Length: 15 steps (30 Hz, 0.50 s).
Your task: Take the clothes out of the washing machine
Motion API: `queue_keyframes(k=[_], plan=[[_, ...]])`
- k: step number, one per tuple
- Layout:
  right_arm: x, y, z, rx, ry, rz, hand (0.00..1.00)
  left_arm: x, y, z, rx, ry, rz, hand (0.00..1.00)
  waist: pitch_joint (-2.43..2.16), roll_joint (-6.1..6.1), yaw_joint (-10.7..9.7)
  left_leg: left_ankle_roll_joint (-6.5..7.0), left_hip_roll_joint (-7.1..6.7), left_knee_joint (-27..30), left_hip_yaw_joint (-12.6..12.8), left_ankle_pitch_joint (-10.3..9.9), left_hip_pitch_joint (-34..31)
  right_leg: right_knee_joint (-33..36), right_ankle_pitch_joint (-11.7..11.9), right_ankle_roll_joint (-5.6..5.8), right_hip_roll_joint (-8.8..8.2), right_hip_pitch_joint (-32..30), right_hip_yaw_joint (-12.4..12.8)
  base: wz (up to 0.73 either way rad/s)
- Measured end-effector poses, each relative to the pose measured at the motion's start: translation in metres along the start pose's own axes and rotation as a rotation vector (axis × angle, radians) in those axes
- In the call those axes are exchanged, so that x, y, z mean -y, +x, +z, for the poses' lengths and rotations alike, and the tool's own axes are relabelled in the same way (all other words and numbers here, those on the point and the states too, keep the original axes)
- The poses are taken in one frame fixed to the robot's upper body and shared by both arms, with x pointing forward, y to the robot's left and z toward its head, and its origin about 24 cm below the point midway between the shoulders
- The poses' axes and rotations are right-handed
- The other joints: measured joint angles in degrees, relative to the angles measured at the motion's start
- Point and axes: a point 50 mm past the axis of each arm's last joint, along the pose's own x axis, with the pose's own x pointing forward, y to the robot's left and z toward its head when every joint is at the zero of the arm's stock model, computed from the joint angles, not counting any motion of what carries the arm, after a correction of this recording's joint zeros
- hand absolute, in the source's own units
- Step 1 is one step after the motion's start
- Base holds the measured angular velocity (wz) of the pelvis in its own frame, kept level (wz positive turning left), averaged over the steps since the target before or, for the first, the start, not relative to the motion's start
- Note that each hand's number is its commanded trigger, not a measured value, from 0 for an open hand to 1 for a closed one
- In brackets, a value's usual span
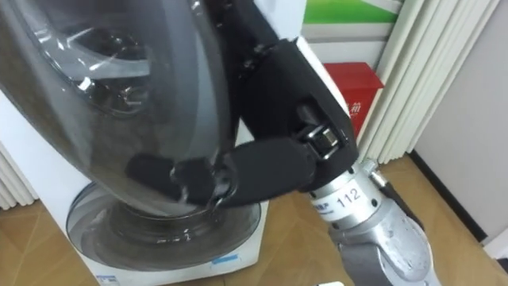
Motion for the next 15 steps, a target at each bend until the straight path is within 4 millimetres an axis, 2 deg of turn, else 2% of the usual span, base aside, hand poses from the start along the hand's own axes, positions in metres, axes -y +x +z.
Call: queue_keyframes(k=[3,9,15], plan=[[-0.0020,0.0004,-0.0001,-0.001,0.002,0.020,0.00,-0.0005,0.0001,0.0006,0.000,0.001,-0.002,0.00,0.08,-0.01,-0.1,0.00,0.00,0.0,0.0,0.0,0.2,0.0,0.0,0.00,0.01,0.2,0.1,0.00],[-0.0025,0.0006,0.0006,-0.006,-0.022,0.027,0.00,-0.0038,0.0008,0.0046,0.010,0.003,-0.002,0.00,0.91,-0.37,-0.1,0.01,0.00,0.1,0.0,0.0,0.2,0.0,-0.2,0.27,-0.03,0.3,-0.1,0.04],[-0.0029,0.0005,0.0027,0.004,-0.021,0.046,0.00,-0.0042,0.0009,0.0051,0.012,0.000,-0.005,0.00,0.84,-0.29,0.1,0.02,0.04,0.3,0.1,0.0,-0.5,0.2,0.0,0.09,-0.11,-0.2,-0.5,0.00]])
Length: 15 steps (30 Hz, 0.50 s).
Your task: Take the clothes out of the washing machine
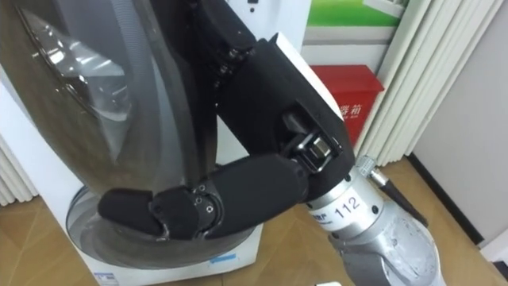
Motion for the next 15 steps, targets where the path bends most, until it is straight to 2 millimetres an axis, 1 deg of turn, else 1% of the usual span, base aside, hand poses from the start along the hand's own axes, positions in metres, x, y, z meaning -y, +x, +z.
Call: queue_keyframes(k=[8,10,12,15], plan=[[-0.0006,-0.0004,-0.0013,-0.007,-0.003,0.024,0.00,0.0010,0.0000,0.0006,0.002,0.005,-0.006,0.00,-0.09,0.54,0.4,-0.01,0.02,-0.1,0.0,0.0,0.4,-0.2,0.0,-0.04,-0.05,0.6,-0.7,0.00],[-0.0005,-0.0006,-0.0027,-0.012,-0.001,0.028,0.00,0.0006,0.0001,0.0008,0.002,-0.006,-0.016,0.00,-0.06,0.66,0.8,0.00,0.02,-0.1,-0.1,0.0,0.8,-0.2,-0.1,-0.05,-0.12,1.1,-0.9,0.00],[-0.0020,-0.0003,-0.0044,-0.016,0.007,0.039,0.00,0.0001,0.0001,0.0031,0.012,-0.018,-0.017,0.00,-0.09,0.62,1.6,0.00,0.02,-0.1,-0.2,0.0,1.0,-0.2,-0.1,-0.05,-0.16,1.2,-0.9,0.03],[-0.0053,0.0006,-0.0055,-0.014,0.014,0.063,0.00,0.0002,0.0001,0.0038,0.015,-0.017,-0.017,0.00,-0.10,0.60,1.7,-0.01,0.00,-0.1,-0.8,0.0,0.9,-0.2,-0.1,-0.08,-0.19,1.4,-1.3,0.10]])
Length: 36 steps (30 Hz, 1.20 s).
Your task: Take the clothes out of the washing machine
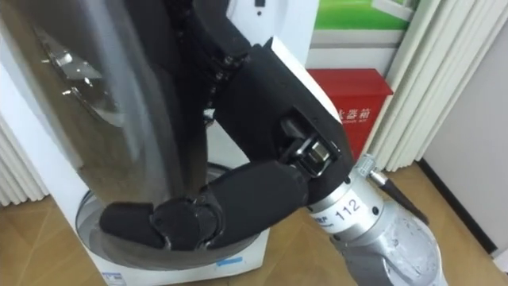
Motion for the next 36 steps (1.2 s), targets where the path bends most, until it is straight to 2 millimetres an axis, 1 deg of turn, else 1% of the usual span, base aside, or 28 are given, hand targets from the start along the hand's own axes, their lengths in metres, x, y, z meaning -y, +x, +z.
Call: queue_keyframes(k=[3,6,8,9,11,12,14,16,17,18,19,21,23,26,29,36], plan=[[-0.007,0.003,-0.003,0.009,0.032,0.033,0.00,0.000,0.000,0.002,0.008,0.000,0.001,0.00,0.03,-0.07,0.1,-0.07,0.00,0.1,-1.0,0.0,-0.1,0.0,-0.3,0.05,-0.04,0.3,-0.8,0.17],[-0.015,0.006,-0.006,0.028,0.091,0.073,0.00,0.000,0.000,0.003,0.013,0.000,0.003,0.00,0.03,-0.21,1.2,-0.18,-0.01,0.3,-1.6,0.1,-0.2,0.1,-0.9,0.03,-0.32,0.4,-2.0,0.14],[-0.022,0.008,-0.008,0.036,0.130,0.108,0.00,0.000,0.000,0.007,0.029,0.000,0.005,0.00,-0.13,-0.45,2.7,-0.18,-0.16,0.4,-2.4,0.3,-0.8,0.1,-1.0,-0.04,-0.51,0.3,-2.9,0.23],[-0.025,0.010,-0.009,0.041,0.151,0.130,0.00,-0.001,0.000,0.009,0.036,-0.001,0.008,0.00,-0.25,-0.61,3.9,-0.18,-0.20,0.4,-2.4,0.3,-1.0,0.1,-1.0,-0.04,-0.52,0.3,-3.0,0.18],[-0.030,0.012,-0.012,0.032,0.183,0.163,0.00,-0.001,0.000,0.011,0.045,-0.006,0.012,0.00,-0.44,-0.98,5.4,-0.17,-0.30,0.3,-2.7,0.3,-1.1,0.1,-0.9,-0.05,-0.59,0.4,-3.2,0.11],[-0.034,0.013,-0.017,0.007,0.204,0.190,0.00,-0.001,0.000,0.012,0.052,-0.009,0.014,0.00,-0.37,-1.35,6.2,-0.13,-0.50,0.2,-3.4,0.3,-1.1,0.1,-1.0,-0.03,-0.70,0.7,-3.6,0.21],[-0.039,0.013,-0.024,-0.032,0.234,0.222,0.00,-0.002,0.000,0.014,0.065,-0.013,0.018,0.00,-0.05,-1.94,6.5,0.03,-0.94,0.0,-4.7,0.4,-1.2,-0.1,-1.2,0.25,-1.03,1.0,-4.5,0.30],[-0.042,0.012,-0.030,-0.064,0.256,0.238,0.00,-0.003,0.000,0.015,0.072,-0.025,0.020,0.00,0.19,-2.41,6.7,0.13,-1.34,0.0,-5.1,0.5,-1.6,-0.2,-1.4,0.63,-1.50,1.2,-5.2,0.32],[-0.043,0.012,-0.032,-0.075,0.260,0.248,0.00,-0.004,0.000,0.015,0.074,-0.036,0.023,0.00,0.17,-2.78,6.9,0.38,-1.70,0.0,-5.6,0.6,-2.0,-0.4,-1.7,0.95,-1.82,1.2,-5.8,0.30],[-0.043,0.012,-0.032,-0.079,0.251,0.254,0.00,-0.005,0.000,0.015,0.075,-0.041,0.026,0.00,0.23,-2.96,7.3,0.45,-1.83,0.0,-5.7,0.7,-2.1,-0.4,-1.7,1.03,-1.87,1.2,-5.9,0.18],[-0.043,0.012,-0.033,-0.088,0.236,0.260,0.00,-0.006,0.000,0.015,0.076,-0.042,0.029,0.00,0.28,-3.36,8.1,0.47,-1.99,0.0,-5.7,0.7,-2.1,-0.6,-1.7,1.11,-1.92,1.2,-5.8,0.05],[-0.043,0.011,-0.036,-0.100,0.243,0.264,0.00,-0.010,0.000,0.015,0.076,-0.045,0.048,0.00,0.16,-4.27,9.1,0.57,-2.12,0.0,-5.7,0.6,-2.2,-0.7,-1.8,1.22,-2.02,1.3,-6.0,0.02],[-0.043,0.011,-0.037,-0.103,0.243,0.264,0.00,-0.011,0.000,0.014,0.078,-0.043,0.058,0.00,0.19,-4.67,9.8,0.58,-2.14,-0.1,-5.7,0.6,-2.2,-0.7,-1.8,1.24,-1.91,1.5,-6.1,0.02],[-0.041,0.017,-0.037,-0.100,0.234,0.280,0.00,-0.013,0.000,0.010,0.067,-0.041,0.062,0.00,0.28,-4.88,9.9,0.58,-2.05,-0.3,-5.6,0.6,-2.2,-0.9,-1.8,1.24,-1.79,1.5,-6.1,0.00],[-0.045,0.017,-0.040,-0.111,0.253,0.287,0.00,-0.012,-0.001,0.007,0.056,-0.038,0.059,0.00,0.30,-4.88,10.3,0.58,-2.00,-0.4,-5.6,0.6,-2.2,-0.9,-1.8,1.24,-1.77,1.5,-6.1,0.00],[-0.042,0.015,-0.043,-0.134,0.251,0.259,0.00,-0.012,-0.001,0.005,0.052,-0.036,0.060,0.00,0.36,-4.88,10.5,0.81,-2.04,-0.5,-5.5,0.4,-2.3,-1.0,-1.8,1.32,-1.77,1.3,-5.9,0.00]])
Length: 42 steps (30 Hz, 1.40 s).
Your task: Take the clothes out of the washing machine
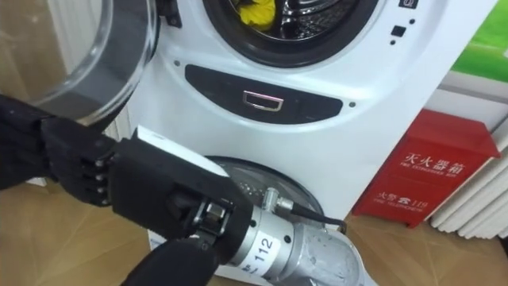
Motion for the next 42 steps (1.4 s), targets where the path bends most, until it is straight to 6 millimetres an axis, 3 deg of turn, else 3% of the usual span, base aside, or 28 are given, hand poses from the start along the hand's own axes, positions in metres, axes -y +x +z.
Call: queue_keyframes(k=[7,11,15,19,24,26,31,42], plan=[[0.002,-0.002,-0.001,-0.012,-0.001,-0.026,0.00,0.001,0.000,0.000,-0.004,0.000,-0.002,0.00,0.23,0.36,-0.2,0.02,0.00,0.1,0.0,0.0,0.2,0.2,0.1,-0.01,0.04,0.2,0.1,0.00],[0.010,-0.007,0.003,-0.026,-0.035,-0.088,0.00,0.009,0.000,0.000,-0.006,-0.012,-0.006,0.00,0.99,1.80,-1.8,0.16,0.00,0.1,0.1,-0.1,0.2,0.6,0.1,0.05,0.00,0.0,0.2,0.00],[0.027,-0.020,0.019,-0.040,-0.165,-0.214,0.00,0.010,-0.001,-0.006,-0.024,-0.023,0.000,0.00,0.75,2.63,-4.1,0.16,-0.01,0.1,0.2,-0.2,0.2,0.9,0.1,0.06,-0.06,-0.2,0.5,-0.01],[0.044,-0.032,0.031,-0.033,-0.250,-0.378,0.00,0.013,-0.002,-0.010,-0.039,-0.050,0.016,0.00,0.65,2.86,-4.9,0.17,-0.04,0.5,0.8,-0.2,0.3,0.9,0.1,0.06,-0.10,-0.2,1.0,-0.08],[0.055,-0.039,0.031,-0.063,-0.307,-0.520,0.00,0.021,-0.003,-0.014,-0.062,-0.064,0.002,0.00,-0.43,3.70,-5.0,0.18,0.00,0.4,1.7,-0.1,1.0,1.0,0.1,0.06,-0.10,0.0,1.6,-0.06],[0.057,-0.041,0.030,-0.079,-0.332,-0.545,0.00,0.023,-0.003,-0.015,-0.075,-0.080,0.000,0.00,-0.58,3.98,-5.0,0.19,0.03,0.4,1.8,-0.1,1.2,1.2,0.1,0.06,-0.14,0.2,1.7,-0.02],[0.070,-0.037,0.034,-0.087,-0.371,-0.606,0.00,0.024,-0.004,-0.016,-0.089,-0.090,-0.001,0.00,-0.32,4.51,-4.8,0.21,0.08,0.4,1.8,-0.1,1.5,1.5,0.1,0.06,-0.13,0.3,1.7,0.00],[0.084,-0.022,0.045,-0.009,-0.385,-0.687,0.00,0.023,-0.008,-0.035,-0.164,-0.118,0.009,0.00,0.04,4.05,-4.2,0.20,0.02,1.6,0.7,-0.2,0.9,0.9,-0.2,0.12,-0.01,1.1,1.3,0.06]])
